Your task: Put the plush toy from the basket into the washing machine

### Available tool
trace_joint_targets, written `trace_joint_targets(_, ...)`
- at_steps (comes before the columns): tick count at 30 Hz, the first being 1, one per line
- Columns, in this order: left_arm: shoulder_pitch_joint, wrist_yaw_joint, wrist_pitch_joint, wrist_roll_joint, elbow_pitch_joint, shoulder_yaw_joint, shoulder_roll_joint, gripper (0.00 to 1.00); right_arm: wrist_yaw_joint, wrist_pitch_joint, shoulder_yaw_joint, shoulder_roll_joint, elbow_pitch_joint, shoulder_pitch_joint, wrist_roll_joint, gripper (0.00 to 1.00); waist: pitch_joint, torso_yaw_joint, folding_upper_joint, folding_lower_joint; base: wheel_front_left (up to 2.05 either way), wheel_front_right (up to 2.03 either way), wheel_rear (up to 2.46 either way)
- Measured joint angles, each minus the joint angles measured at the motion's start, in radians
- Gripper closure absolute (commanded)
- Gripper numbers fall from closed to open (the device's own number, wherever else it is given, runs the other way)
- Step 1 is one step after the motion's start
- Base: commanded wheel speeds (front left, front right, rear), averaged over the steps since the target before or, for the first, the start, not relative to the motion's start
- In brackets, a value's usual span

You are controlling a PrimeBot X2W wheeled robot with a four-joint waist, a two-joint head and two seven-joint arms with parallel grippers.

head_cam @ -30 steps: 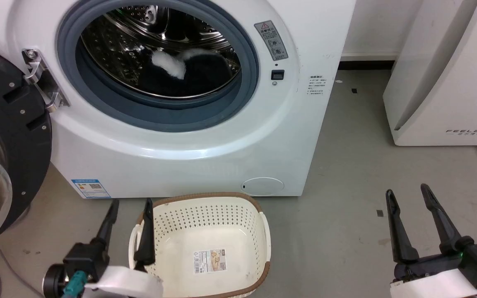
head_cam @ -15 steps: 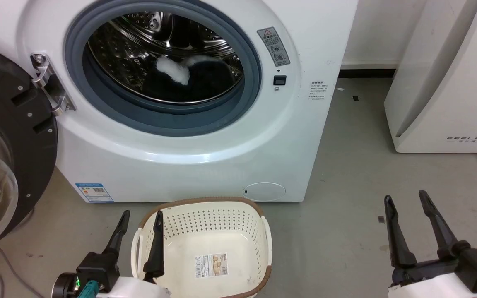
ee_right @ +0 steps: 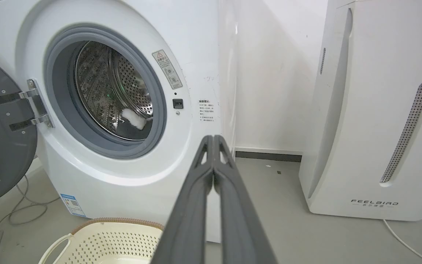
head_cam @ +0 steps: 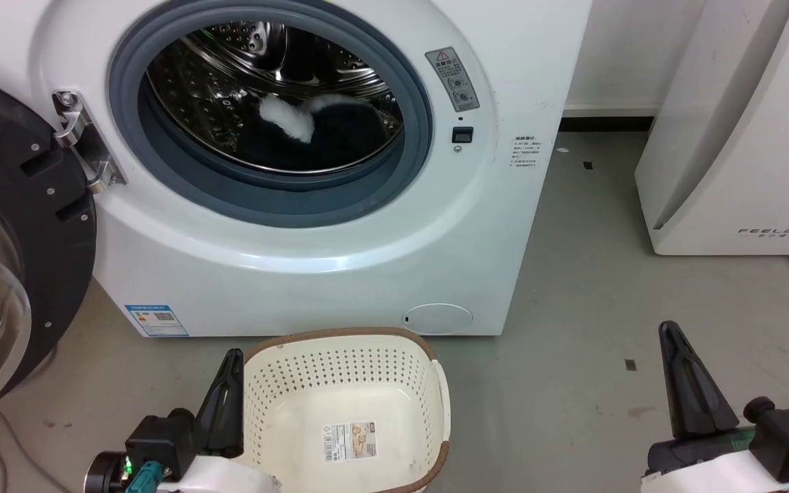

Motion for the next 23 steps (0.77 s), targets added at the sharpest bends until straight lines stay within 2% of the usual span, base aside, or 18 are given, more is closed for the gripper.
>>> trace_joint_targets(23,0.000,0.004,0.046,0.035,-0.020,0.010,-0.002,1.00,0.000,0.047,0.002,0.000,0.007,-0.002,-0.016,1.00,-0.011,-0.002,0.0000,0.0001,0.00,0.00,0.00)
